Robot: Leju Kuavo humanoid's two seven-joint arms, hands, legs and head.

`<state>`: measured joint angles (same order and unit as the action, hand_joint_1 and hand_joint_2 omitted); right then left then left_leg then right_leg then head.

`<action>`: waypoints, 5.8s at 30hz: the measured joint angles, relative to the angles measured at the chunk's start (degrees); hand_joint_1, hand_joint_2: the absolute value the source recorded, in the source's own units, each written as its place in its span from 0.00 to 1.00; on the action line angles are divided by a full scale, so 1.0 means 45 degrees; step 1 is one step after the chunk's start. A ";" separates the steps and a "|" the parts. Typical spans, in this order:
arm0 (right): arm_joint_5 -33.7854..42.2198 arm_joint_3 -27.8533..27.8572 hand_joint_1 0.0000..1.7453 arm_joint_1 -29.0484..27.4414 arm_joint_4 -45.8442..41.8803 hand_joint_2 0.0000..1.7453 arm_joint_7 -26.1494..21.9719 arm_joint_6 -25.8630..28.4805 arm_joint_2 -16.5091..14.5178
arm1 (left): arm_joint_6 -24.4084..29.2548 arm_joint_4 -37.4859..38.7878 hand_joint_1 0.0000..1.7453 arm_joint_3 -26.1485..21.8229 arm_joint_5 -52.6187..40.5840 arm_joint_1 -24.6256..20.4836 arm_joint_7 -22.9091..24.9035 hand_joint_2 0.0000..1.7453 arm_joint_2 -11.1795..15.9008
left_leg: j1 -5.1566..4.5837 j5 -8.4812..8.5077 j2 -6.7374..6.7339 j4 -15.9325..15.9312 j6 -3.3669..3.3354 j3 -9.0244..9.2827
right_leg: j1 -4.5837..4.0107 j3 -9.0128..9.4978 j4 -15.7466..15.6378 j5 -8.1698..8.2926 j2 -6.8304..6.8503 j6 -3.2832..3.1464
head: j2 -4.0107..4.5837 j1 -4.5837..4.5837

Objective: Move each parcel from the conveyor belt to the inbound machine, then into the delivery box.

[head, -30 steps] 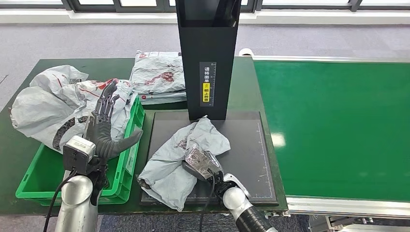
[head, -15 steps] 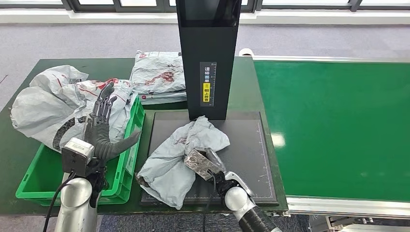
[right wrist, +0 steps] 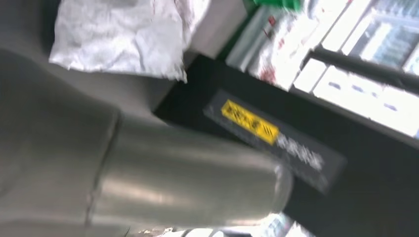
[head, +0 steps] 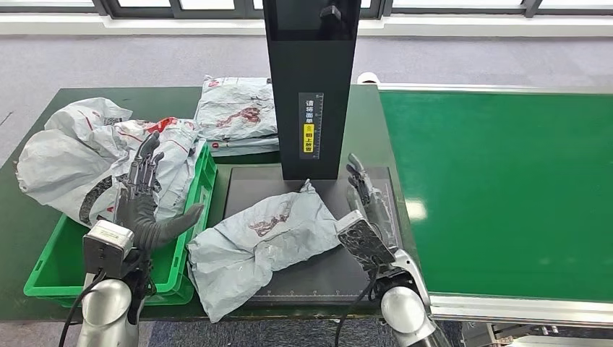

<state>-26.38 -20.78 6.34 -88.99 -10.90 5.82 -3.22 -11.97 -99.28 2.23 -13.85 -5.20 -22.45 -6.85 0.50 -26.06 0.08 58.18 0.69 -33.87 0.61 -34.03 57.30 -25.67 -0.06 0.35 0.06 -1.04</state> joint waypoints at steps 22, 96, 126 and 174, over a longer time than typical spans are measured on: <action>-0.0063 0.2773 0.00 -0.2408 -0.4181 1.00 -0.1772 0.2556 -0.0345 | 0.0600 0.0693 0.00 0.1387 -0.7135 0.0037 0.0459 1.00 0.0219 | -0.0008 -0.0018 -0.0013 0.0000 -0.0004 -0.0004 | 0.0006 -0.0015 -0.0007 -0.0003 -0.0012 0.0001 | -0.0001 0.0001; 0.1400 0.6944 0.00 -0.3648 -0.3885 1.00 -0.1314 0.1437 -0.1967 | 1.0956 -0.1124 1.00 0.1514 -0.8839 -0.1293 0.1653 1.00 0.0197 | -0.0006 -0.0018 -0.0019 -0.0002 -0.0005 -0.0014 | 0.0005 -0.0012 0.0001 -0.0013 -0.0008 -0.0011 | 0.0000 0.0002; 0.1079 0.6943 0.00 -0.3326 -0.2306 1.00 -0.0760 0.0987 -0.1320 | 0.5832 0.8540 1.00 -0.1127 -1.5786 -0.6461 0.6506 1.00 0.1694 | -0.0008 0.0021 -0.0022 0.0001 0.0021 -0.0009 | 0.0007 -0.0028 0.0008 0.0024 -0.0024 -0.0012 | 0.0001 0.0004; 0.0934 0.6942 0.00 -0.3203 -0.1474 1.00 -0.0449 0.0659 -0.0980 | 0.2370 1.3194 0.00 0.0399 -1.2194 -0.6166 0.5758 0.00 0.3060 | -0.0034 -0.0183 -0.0056 -0.0153 0.0132 0.0575 | 0.0010 0.0470 0.0018 -0.0237 -0.0037 -0.0150 | 0.0000 0.0000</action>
<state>-22.18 10.46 -8.08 -95.62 -12.92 8.79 -7.63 -1.31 -39.91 4.03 -68.72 -32.95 3.46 6.92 0.34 -26.88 -0.17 57.49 1.28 -31.28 0.66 -31.91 57.38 -26.73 -0.23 -0.33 0.06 -1.04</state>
